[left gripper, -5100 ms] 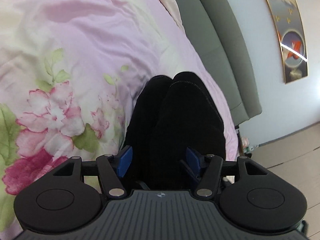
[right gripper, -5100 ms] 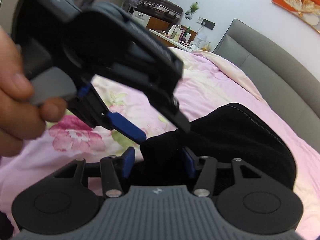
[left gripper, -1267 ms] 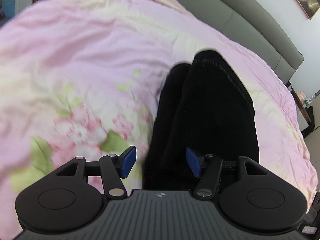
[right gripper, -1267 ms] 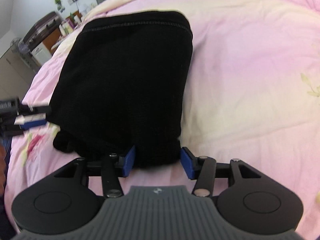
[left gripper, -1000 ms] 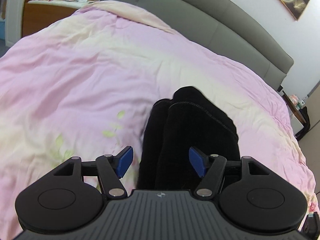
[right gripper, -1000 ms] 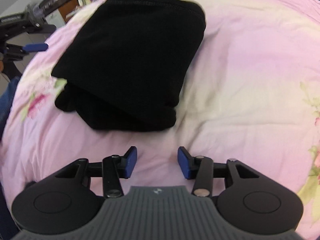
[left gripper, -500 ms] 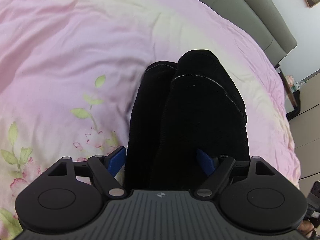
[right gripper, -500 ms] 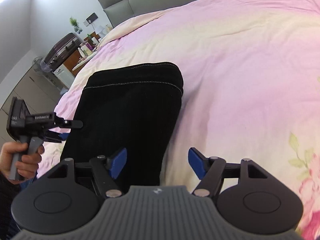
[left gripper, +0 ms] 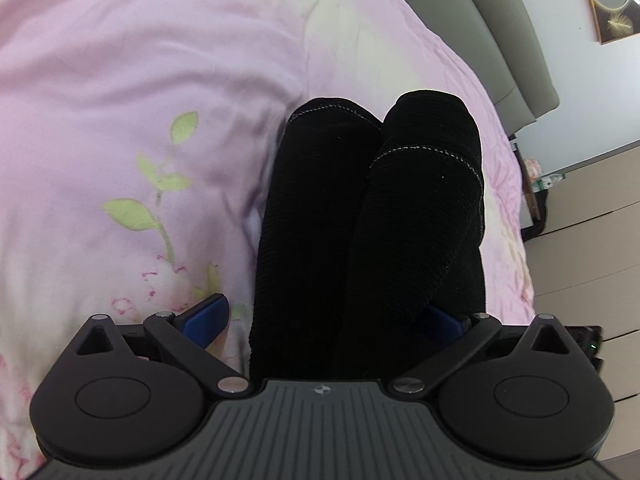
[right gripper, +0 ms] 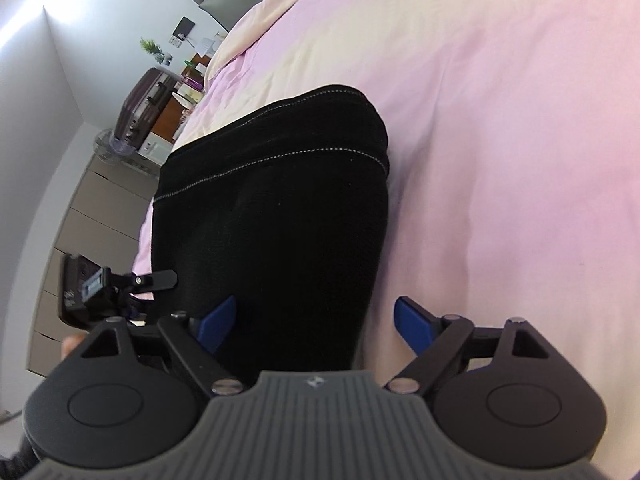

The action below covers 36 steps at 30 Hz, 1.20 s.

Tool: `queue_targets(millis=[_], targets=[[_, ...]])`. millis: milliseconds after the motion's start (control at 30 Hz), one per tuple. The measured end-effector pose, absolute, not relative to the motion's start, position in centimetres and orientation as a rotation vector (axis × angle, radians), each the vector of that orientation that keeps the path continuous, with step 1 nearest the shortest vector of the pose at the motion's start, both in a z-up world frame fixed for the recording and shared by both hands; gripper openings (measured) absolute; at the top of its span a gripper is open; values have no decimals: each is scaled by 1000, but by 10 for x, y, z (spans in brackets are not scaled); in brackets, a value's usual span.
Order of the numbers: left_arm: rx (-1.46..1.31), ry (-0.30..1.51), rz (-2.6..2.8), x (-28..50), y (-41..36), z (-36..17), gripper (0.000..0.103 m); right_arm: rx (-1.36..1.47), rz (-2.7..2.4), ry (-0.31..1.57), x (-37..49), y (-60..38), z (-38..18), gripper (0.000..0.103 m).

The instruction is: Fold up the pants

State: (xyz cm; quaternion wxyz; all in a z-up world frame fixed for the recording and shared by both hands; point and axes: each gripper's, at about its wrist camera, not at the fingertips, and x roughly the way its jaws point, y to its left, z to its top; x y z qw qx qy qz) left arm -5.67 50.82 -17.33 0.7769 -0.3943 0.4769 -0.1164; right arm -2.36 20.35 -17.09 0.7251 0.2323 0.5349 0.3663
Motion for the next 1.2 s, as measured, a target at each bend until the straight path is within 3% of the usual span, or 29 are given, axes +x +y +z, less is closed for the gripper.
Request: queue_targets(millis=[233,533,567,667,767,1200], targets=[[-920,1028,-326,-50,506,-184,103,670,898,1252,-10,206,-201,91],[-871,1045,-370,-44,488,-178,103,709,975,1230,-18,224,-213,91],[-875,1033,-377,-45,487,-177,103,703,973,1222,-19,225,-212,90],[-864,998,-398,-51,486,-172,85,684,961,1198,-23,227,-207,81],[-883,986,-411,-57,489,-168,79,654,964,1169,-30,227,-196,74],[-859,928,-476,-85,461,-120,77,602,932,1123,-62,204,-118,72]])
